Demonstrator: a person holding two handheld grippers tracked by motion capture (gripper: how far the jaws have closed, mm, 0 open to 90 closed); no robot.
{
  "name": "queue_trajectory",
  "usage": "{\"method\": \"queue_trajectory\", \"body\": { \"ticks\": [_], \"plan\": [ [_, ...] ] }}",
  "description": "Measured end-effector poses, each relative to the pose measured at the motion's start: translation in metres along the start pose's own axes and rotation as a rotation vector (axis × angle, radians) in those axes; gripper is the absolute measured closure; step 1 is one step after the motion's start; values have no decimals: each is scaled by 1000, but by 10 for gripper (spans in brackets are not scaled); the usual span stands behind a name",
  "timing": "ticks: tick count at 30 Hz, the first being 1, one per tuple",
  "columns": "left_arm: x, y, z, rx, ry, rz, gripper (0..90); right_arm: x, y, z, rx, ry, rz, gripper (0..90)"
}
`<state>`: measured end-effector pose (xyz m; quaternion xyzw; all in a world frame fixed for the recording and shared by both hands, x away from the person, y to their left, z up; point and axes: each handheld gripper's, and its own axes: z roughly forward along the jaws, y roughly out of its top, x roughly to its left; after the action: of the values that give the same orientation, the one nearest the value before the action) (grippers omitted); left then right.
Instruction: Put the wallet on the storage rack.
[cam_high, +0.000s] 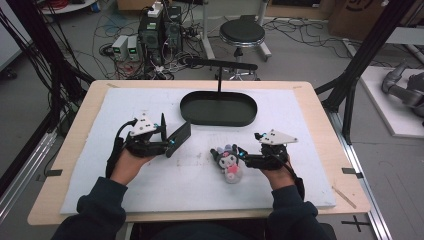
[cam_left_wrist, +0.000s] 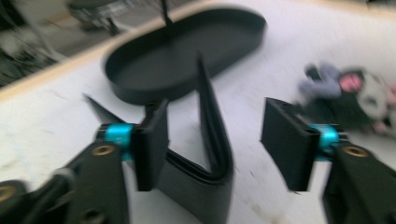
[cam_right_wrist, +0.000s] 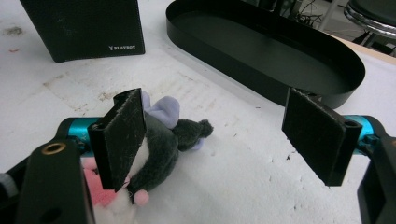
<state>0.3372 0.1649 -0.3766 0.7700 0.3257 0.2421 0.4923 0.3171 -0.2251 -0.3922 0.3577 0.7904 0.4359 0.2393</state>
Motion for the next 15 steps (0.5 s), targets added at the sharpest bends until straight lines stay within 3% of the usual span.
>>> {"method": "queue_trajectory", "body": {
  "ticks": [1, 5, 7, 13, 15],
  "plan": [
    [1, -1, -3, -33, 36, -15, 311, 0, 0, 0, 0, -2, -3, 220],
    [4, -11, -13, -106, 173, -121, 269, -1, 0, 0, -4, -3, -1, 220],
    [3, -18, -15, -115, 204, -167, 241, -1, 0, 0, -3, -4, -1, 220],
    [-7, -24, -14, -152, 243, -190, 224, -1, 0, -1, -4, -7, 0, 220],
    [-10, -32, -7, -128, 269, -216, 224, -1, 0, -1, -5, -5, -1, 220]
  ]
}}
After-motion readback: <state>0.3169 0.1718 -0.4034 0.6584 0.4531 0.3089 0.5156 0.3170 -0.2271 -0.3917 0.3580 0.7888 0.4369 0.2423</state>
